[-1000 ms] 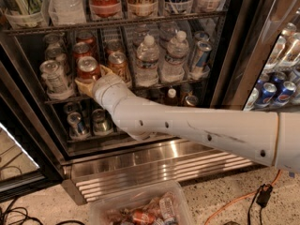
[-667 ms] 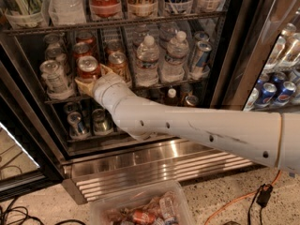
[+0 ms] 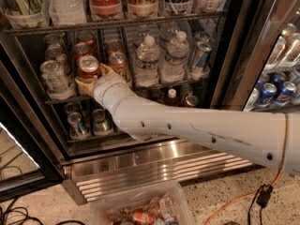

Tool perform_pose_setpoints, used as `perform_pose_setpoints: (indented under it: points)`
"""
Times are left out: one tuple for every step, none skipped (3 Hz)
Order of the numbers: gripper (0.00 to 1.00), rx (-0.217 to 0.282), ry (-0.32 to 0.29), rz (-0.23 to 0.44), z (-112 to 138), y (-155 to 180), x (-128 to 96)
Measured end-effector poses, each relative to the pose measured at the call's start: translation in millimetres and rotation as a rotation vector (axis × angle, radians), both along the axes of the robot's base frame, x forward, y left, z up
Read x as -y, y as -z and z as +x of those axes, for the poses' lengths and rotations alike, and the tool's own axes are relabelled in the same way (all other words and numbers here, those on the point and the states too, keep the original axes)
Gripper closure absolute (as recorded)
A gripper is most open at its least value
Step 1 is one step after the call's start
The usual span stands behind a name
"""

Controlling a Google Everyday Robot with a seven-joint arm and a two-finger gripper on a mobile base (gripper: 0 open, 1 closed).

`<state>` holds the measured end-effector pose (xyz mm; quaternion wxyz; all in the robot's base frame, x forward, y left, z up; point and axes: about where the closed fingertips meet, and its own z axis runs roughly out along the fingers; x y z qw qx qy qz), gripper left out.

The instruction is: Pick coke can from middle shelf of fridge

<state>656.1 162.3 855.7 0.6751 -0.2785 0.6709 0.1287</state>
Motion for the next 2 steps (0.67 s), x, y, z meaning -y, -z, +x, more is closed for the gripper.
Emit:
perform_pose_setpoints:
  points:
    - [1.0,0.0,0.001,-0.005,-2.1,-1.2,1.3]
    - [1.0,-0.003,0.002,-0.009,-4.8,-1.1,2.6]
